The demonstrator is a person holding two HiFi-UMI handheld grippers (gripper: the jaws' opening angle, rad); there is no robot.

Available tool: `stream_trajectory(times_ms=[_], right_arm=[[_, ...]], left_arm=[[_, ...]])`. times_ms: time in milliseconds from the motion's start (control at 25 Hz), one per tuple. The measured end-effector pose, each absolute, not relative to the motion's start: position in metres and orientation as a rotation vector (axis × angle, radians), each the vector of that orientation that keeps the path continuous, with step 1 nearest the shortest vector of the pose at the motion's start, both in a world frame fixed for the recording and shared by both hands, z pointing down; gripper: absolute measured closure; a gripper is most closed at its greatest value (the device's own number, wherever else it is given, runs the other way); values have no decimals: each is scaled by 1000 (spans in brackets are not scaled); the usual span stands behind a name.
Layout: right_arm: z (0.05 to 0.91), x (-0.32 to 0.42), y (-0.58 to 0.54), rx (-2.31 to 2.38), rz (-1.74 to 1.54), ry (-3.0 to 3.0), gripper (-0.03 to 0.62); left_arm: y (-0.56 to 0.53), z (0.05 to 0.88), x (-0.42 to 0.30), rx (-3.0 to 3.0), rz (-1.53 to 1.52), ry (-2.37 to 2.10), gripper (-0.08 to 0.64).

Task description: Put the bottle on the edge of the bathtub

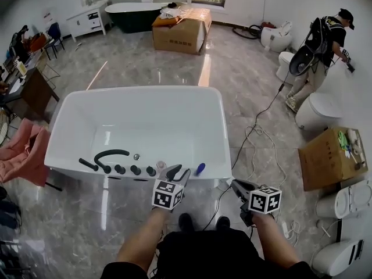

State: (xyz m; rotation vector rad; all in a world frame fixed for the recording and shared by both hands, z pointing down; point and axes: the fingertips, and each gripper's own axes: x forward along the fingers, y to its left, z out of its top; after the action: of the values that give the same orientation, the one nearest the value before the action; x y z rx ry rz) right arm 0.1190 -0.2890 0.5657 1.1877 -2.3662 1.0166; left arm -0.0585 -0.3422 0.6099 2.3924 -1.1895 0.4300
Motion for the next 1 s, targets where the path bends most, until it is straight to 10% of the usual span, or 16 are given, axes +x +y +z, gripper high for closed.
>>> stream_trajectory(times_ms=[1000], right_arm=[[533, 260, -281, 957, 875, -2620, 580]], left_arm=[[-300, 499, 62, 2233, 242, -1486, 466]])
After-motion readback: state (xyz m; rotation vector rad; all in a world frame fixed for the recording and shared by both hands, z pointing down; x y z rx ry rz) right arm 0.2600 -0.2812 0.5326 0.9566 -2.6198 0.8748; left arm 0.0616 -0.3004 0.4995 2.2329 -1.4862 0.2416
